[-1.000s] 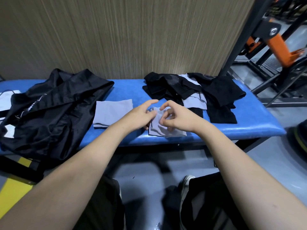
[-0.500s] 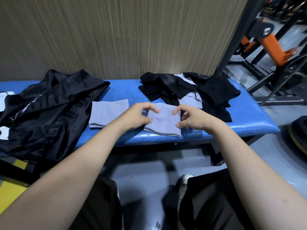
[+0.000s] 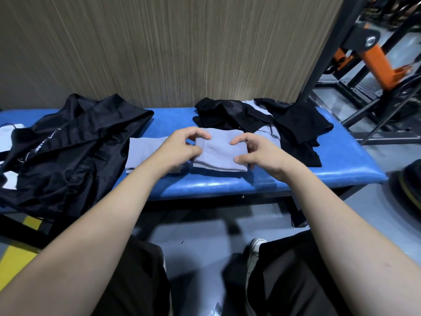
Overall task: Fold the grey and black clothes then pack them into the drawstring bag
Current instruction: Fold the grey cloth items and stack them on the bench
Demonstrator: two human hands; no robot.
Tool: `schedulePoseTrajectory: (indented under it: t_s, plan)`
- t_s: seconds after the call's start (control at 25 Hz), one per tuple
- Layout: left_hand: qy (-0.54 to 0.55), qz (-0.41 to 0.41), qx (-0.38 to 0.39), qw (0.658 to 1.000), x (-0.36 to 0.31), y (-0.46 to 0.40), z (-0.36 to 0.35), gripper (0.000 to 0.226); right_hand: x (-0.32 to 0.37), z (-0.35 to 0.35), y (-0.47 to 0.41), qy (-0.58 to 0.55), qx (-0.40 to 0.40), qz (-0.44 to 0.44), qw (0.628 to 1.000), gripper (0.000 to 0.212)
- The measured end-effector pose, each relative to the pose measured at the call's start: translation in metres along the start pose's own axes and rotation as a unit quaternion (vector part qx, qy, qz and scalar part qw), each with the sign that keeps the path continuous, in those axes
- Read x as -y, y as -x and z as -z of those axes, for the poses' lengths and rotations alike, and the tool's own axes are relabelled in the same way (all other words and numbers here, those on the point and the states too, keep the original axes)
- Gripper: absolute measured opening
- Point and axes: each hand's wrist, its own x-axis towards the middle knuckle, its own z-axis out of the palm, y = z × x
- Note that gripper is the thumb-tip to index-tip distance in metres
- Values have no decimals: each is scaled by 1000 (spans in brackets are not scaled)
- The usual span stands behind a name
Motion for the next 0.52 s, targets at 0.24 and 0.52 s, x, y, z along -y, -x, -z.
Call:
schedulePoseTrajectory:
  t_s: [0.24, 0.52]
  plan:
    - [-157, -34, -62, 985, 0, 14, 30, 38, 28, -39, -10, 16, -30, 44, 998, 30]
    - [-164, 4, -155, 974, 23, 31, 79, 43, 56, -100, -43, -25, -56, 96, 994, 29]
